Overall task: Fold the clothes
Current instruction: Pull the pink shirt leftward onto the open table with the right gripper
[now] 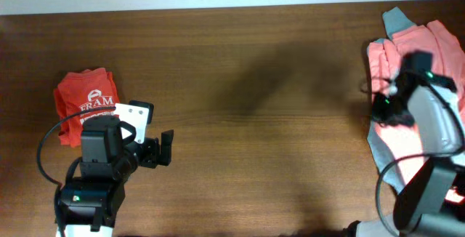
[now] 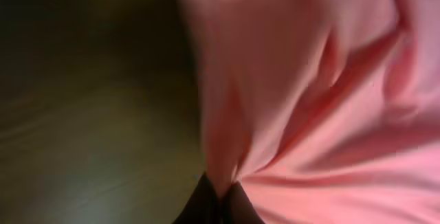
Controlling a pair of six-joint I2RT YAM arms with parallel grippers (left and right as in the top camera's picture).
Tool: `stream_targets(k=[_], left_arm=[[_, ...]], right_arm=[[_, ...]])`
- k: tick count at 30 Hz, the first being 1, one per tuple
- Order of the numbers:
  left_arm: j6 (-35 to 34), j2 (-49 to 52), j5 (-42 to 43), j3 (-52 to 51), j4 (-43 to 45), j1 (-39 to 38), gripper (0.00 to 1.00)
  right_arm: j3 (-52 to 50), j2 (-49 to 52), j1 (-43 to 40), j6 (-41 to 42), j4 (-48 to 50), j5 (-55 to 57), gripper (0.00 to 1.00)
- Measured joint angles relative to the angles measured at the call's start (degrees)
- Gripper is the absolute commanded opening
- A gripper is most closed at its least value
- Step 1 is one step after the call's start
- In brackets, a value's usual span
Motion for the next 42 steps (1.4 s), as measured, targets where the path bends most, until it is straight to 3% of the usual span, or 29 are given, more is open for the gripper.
stream_targets(k=[6, 13, 17, 19, 22, 25, 27, 33, 42], left_arm=[[0.0, 0.0, 0.0, 0.0, 0.0, 0.0, 0.99], [0.0, 0.0, 0.0, 0.0, 0.0, 0.0, 0.99], [0.0, 0.1, 0.0, 0.0, 0.0, 0.0, 0.99], [0.0, 0.1, 0.0, 0.0, 0.0, 0.0, 0.99], [0.0, 0.1, 0.0, 0.0, 0.0, 0.0, 0.99], [-0.5, 0.1, 0.5, 0.0, 0.1, 0.0, 0.99], [-1.1, 0.2, 1.8, 0.0, 0.5, 0.0, 0.99], [-2.8, 4.6, 9.5, 0.1, 2.8, -1.6, 0.99], [-15.7, 23.7, 12.8, 0.2, 10.2, -17.9, 0.99]], right_arm=[[3.9, -2.0, 18.6, 0.0, -2.3, -2.8, 0.04], [3.9, -1.3, 39.8, 3.8, 10.9, -3.9, 0.06], [3.9, 0.7, 44.9, 4.6, 21.7, -4.4, 0.29], [3.9, 1.7, 46.4, 4.9, 26.3, -4.8, 0.48], [4.7, 1.8, 45.5, 5.2, 26.3, -3.9, 0.6], [7.2, 1.8, 43.2, 5.4, 21.2, -2.0, 0.63], [10.1, 1.4, 39.9, 5.4, 14.8, -0.3, 0.99], [19.4, -4.6, 26.6, 5.5, -4.8, 2.5, 0.98], [21.2, -9.0, 13.8, 5.6, -14.1, 1.8, 0.99]])
